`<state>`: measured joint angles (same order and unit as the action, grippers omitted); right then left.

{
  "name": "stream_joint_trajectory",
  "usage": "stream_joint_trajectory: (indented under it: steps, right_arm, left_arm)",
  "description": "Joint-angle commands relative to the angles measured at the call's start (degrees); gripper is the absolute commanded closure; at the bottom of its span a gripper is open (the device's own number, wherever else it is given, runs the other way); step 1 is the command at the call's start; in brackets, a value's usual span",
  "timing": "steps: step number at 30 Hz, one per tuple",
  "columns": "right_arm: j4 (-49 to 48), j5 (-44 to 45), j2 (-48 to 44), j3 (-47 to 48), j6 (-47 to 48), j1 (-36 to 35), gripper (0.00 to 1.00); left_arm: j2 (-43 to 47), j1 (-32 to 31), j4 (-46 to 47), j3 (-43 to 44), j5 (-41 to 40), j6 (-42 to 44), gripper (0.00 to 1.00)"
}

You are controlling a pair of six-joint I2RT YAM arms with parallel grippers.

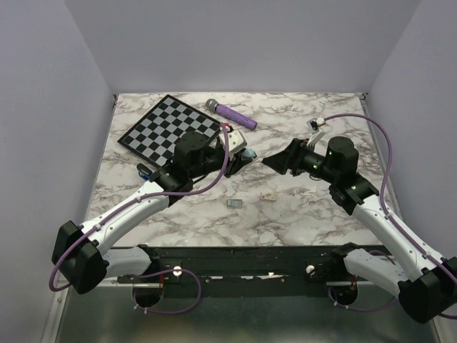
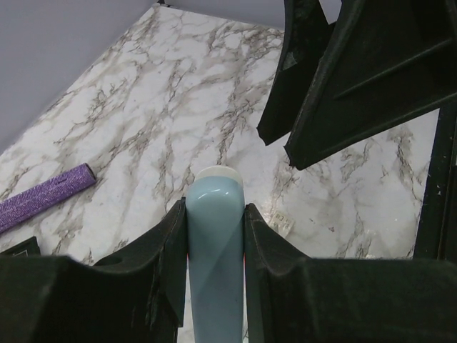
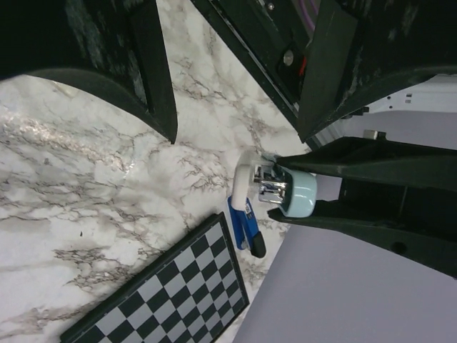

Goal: Load the staples into the stapler

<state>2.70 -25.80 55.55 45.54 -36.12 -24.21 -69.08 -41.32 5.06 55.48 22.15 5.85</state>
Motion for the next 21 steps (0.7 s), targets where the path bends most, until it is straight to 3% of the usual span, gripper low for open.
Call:
stream_joint_trajectory:
  steps: [1, 5, 16, 21]
  right_arm:
    - [-3.8, 1.7, 2.8, 3.4, -0.5, -3.2, 0.27]
    - [-5.2, 3.3, 5.9, 3.3, -1.1, -4.3, 0.33]
    - [-8.2, 7.1, 7.7, 0.3, -2.5, -4.4, 0.64]
    - [-8.3, 7.6, 7.9, -1.4, -2.6, -4.4, 0.7]
  left_arm:
    - [1.4, -0.3, 8.0, -1.9, 1.2, -2.2, 1.0]
    - [2.4, -0.7, 9.8, -3.3, 1.2, -2.4, 1.0]
    - [3.7, -2.6, 11.4, -5.0, 0.4, -1.9, 1.0]
    - [4.6, -2.7, 12.1, -5.6, -0.2, -2.1, 1.0]
